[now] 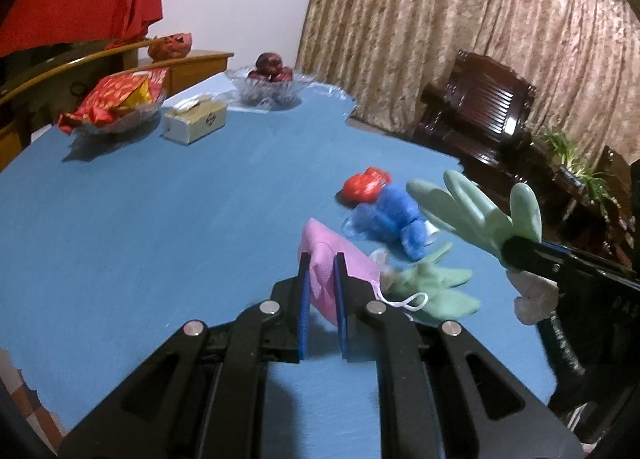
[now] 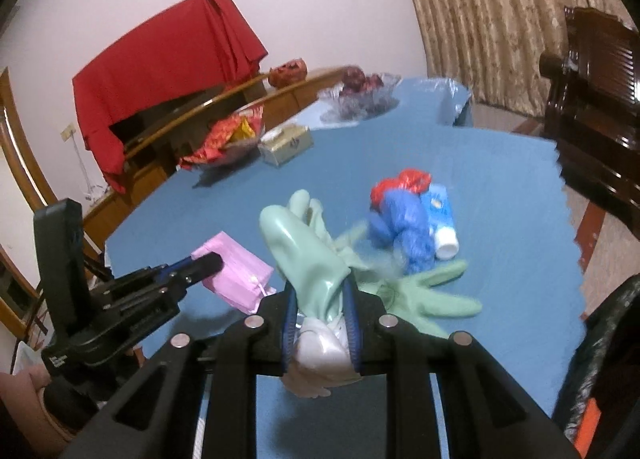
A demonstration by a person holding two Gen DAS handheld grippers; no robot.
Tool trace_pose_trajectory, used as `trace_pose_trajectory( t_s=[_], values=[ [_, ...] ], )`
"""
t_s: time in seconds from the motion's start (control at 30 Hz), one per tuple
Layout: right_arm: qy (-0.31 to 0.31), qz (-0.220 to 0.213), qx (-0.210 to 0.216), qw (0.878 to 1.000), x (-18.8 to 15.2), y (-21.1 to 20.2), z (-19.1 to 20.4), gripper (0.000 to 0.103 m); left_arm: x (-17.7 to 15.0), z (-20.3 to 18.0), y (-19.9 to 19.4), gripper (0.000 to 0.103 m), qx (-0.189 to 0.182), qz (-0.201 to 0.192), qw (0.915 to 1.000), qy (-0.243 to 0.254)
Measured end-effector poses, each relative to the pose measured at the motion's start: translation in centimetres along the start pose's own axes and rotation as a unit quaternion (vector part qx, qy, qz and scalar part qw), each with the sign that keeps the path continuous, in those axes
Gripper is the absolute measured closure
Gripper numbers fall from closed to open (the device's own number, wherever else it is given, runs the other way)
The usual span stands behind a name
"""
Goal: Collect trash
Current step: 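Carry the pink bag and green glove over the bin and open both tools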
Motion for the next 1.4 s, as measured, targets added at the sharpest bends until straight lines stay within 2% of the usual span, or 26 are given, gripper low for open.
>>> trace_pose_trajectory(
  t_s=[0.27,0.67,0.97,1.4],
  values=[
    [0.01,-0.031,-0.024,0.999,1.0,-3.8,-2.0,0.082,2.0,-3.9,-1.4,0.093,-0.024,-0.02,0.9992,0.025],
    [0.053,-0.07,-0.083,0.993,0.2,-10.4,-8.1,0.082,3.6,-13.6,-2.1,0.093,-0.079,-0.034,0.9928,0.083],
    [0.093,-0.087,-0.146,0.981,-2.5,-16.0,-14.3,0.082,2.5,-23.1,-1.7,0.093,-0.139,-0.029,0.9803,0.137],
    [0.178,-0.081,-0.244,0.95,-10.0,-22.3,-24.3,0.082,-1.2,-34.7,1.3,0.093,-0.207,0.001,0.9565,0.205]
  ],
)
Point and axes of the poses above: each gripper's, at about its wrist camera, not at the fingertips, and y roughly the way its jaws point, z to its left, x to its top, the point moved 9 cm from there along y, roughly the way its jaws point, and after that the axes turned 10 degrees about z, right-handed, at the moved point
